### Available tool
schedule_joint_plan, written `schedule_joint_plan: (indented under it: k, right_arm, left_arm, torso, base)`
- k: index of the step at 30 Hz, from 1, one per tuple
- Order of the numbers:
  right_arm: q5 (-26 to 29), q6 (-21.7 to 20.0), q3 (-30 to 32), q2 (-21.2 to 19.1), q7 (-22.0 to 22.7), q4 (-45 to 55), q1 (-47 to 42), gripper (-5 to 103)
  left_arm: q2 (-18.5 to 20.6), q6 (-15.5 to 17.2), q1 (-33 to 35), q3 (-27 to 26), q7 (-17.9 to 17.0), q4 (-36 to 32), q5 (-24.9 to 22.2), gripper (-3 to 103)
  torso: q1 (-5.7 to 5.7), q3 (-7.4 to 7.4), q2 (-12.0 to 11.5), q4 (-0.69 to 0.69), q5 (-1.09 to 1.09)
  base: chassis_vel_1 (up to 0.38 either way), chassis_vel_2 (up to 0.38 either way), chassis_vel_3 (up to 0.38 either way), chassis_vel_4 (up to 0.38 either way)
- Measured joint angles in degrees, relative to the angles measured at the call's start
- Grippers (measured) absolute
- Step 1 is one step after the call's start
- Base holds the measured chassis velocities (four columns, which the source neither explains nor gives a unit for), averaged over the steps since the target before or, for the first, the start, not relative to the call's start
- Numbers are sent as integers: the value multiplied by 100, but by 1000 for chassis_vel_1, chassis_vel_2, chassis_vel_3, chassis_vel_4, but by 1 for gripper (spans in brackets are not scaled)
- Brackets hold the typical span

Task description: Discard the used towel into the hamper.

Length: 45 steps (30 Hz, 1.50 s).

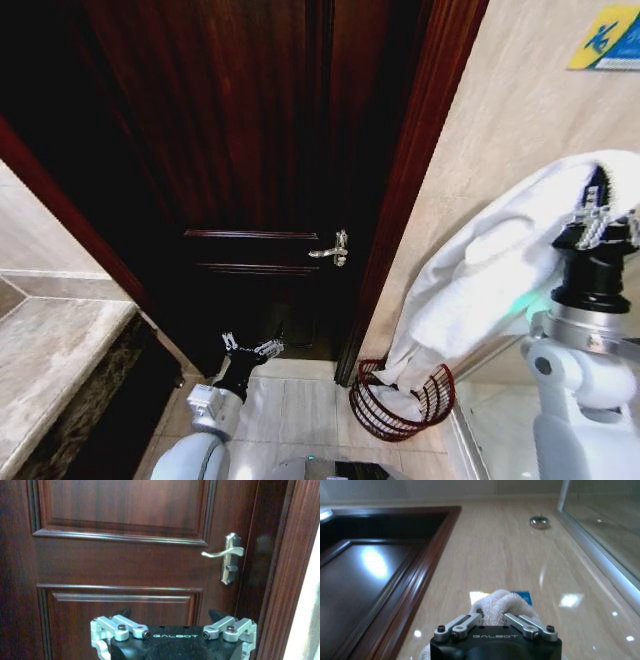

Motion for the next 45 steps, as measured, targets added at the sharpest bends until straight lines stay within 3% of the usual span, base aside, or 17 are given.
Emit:
schedule_joint_plan:
  k: [18, 23, 32, 37, 45]
  right_arm:
    - [-38, 735, 29, 636, -388, -702, -669, 5]
    - [-212, 1099, 10, 1044, -651, -929, -922, 5]
    - [-716, 1082, 6, 1915, -1141, -675, -1543, 5]
    - [-703, 1114, 57, 1982, -1144, -629, -1659, 5]
    - [163, 1433, 249, 1469, -1379, -1442, -1890, 5]
  left_arm:
    - [0, 0, -2, 0, 0, 0, 0, 100]
    - [-1, 0, -2, 0, 0, 0, 0, 100]
    - [-1, 0, -2, 0, 0, 0, 0, 100]
    - [0, 0, -2, 0, 0, 0, 0, 100]
    - [0, 0, -2, 0, 0, -1, 0, 100]
  torso:
    - [5, 2, -1, 0, -2]
    - [6, 2, -2, 2, -1]
    - [5, 2, -1, 0, 0]
    - [5, 1, -2, 0, -2]
    - [5, 2, -2, 1, 1]
  base:
    - [0, 0, 0, 0]
    - [0, 0, 0, 0]
    - [0, 0, 0, 0]
    - [0, 0, 0, 0]
    - [0, 0, 0, 0]
